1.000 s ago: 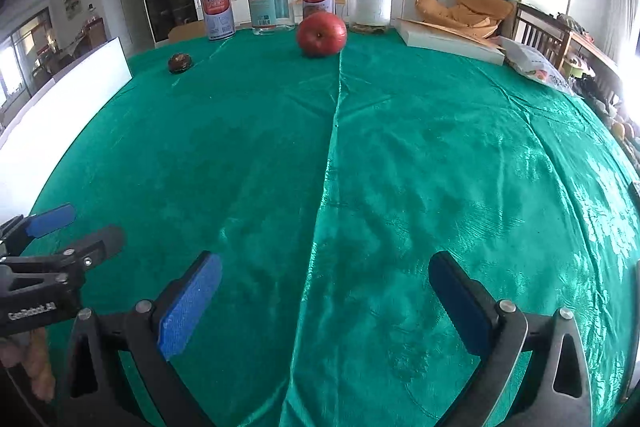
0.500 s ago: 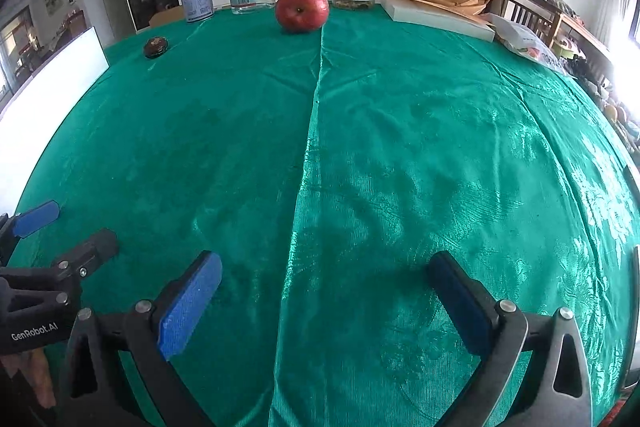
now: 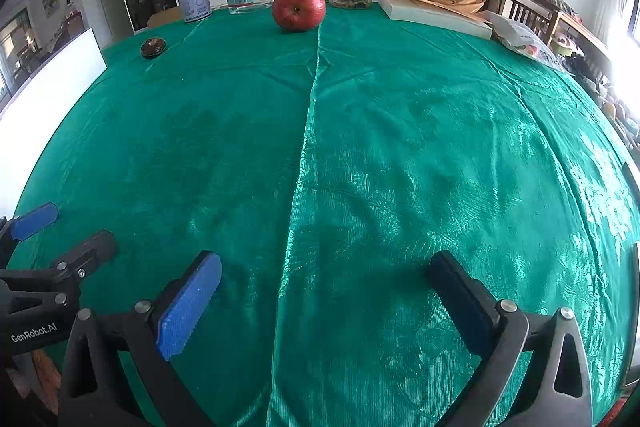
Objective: Organize fruits
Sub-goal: 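Grasp dark dried fruit with left tool while right tool grasps red apple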
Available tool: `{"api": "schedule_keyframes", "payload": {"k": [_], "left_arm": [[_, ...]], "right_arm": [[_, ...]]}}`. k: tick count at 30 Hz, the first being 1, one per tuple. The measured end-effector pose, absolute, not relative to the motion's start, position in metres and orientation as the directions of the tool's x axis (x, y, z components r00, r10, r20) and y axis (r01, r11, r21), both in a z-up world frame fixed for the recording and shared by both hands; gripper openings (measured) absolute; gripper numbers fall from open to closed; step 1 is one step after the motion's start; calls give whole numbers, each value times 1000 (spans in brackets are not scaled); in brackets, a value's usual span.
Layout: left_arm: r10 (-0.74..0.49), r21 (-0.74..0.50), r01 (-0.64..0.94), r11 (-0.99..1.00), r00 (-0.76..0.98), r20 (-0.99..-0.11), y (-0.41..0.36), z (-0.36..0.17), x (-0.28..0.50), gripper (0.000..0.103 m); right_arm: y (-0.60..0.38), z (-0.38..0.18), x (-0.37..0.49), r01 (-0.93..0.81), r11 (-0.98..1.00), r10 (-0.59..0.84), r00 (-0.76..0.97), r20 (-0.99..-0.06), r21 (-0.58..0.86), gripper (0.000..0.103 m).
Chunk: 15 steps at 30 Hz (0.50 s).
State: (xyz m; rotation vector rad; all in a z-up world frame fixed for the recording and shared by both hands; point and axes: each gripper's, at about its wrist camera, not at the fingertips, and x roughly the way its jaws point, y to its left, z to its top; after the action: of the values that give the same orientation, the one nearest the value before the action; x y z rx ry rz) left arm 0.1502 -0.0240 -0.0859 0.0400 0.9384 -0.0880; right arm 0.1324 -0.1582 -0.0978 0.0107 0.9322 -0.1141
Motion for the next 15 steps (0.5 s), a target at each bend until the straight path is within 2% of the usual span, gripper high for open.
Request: {"api": "schedule_keyframes", "payload": {"k": [3, 5, 8, 11, 15], "left_arm": [[-76, -7, 125, 992, 558, -827, -23, -85, 153, 102], [-102, -20, 177, 984, 467, -878, -21, -81, 164, 102], [-206, -128, 228, 965, 363, -909, -6, -60, 194, 101], [-240, -177, 198, 964, 366, -899, 19, -26, 253, 101], [-200, -186, 74, 980, 427, -882, 60, -2, 354, 101]], "right_arm": [[-159, -98, 132, 98, 994, -89, 586, -806, -38, 103], [-160, -96, 136, 64, 997, -61, 534, -843, -32, 103], [-174, -89, 149, 32, 997, 46, 460, -887, 68, 103], [-189, -87, 164, 53, 989, 98, 450, -888, 136, 103], [-200, -87, 159, 74, 974, 143, 533, -834, 215, 103]]}}
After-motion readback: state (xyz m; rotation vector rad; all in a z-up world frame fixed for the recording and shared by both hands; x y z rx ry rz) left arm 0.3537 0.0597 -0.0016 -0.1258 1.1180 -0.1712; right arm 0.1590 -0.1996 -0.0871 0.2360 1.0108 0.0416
